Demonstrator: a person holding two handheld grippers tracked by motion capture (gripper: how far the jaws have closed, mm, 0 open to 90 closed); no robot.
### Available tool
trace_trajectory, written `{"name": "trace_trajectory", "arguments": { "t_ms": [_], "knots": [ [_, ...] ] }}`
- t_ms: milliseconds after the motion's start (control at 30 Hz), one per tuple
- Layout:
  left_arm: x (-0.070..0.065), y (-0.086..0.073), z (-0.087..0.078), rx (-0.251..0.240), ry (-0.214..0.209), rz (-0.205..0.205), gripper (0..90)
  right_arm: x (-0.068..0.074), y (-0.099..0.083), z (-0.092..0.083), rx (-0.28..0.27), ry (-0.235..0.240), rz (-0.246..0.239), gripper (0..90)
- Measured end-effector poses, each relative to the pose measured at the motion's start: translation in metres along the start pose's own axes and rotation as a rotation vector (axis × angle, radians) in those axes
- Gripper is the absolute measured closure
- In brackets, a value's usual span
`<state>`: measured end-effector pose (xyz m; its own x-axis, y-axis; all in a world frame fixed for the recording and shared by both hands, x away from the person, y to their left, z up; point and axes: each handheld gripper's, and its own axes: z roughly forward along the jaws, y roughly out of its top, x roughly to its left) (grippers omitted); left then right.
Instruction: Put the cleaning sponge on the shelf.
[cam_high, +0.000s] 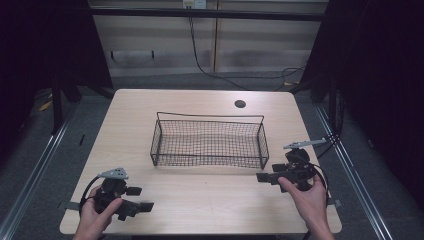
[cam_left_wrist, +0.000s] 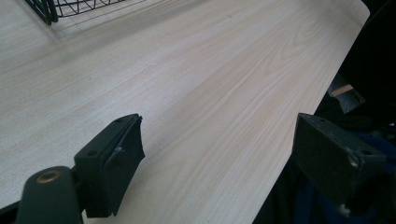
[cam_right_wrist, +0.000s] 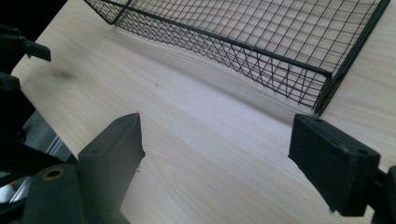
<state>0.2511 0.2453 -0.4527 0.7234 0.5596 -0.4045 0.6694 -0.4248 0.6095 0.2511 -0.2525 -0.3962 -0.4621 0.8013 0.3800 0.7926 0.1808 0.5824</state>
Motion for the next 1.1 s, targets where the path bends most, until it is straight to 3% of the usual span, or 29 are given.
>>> {"name": "trace_trajectory", "arguments": {
  "t_ms": [300, 467, 733, 1100],
  "knots": [
    [0.000, 0.000, -0.001, 0.003, -0.004, 0.004, 16.3, -0.003, 0.016, 0.004, 0.133, 0.031, 0.041, 18.5],
    [0.000, 0.000, -0.002, -0.002, 0.000, 0.004, 16.3, -0.007, 0.025, 0.006, 0.205, 0.092, 0.073, 18.9],
    [0.001, 0.000, -0.002, -0.002, 0.002, 0.007, 16.3, -0.020, 0.030, 0.000, 0.243, 0.109, 0.102, 19.8],
    [0.000, 0.000, -0.001, -0.002, 0.002, -0.001, 16.3, -0.044, 0.036, -0.019, 0.278, 0.063, 0.140, 19.8]
  ]
}}
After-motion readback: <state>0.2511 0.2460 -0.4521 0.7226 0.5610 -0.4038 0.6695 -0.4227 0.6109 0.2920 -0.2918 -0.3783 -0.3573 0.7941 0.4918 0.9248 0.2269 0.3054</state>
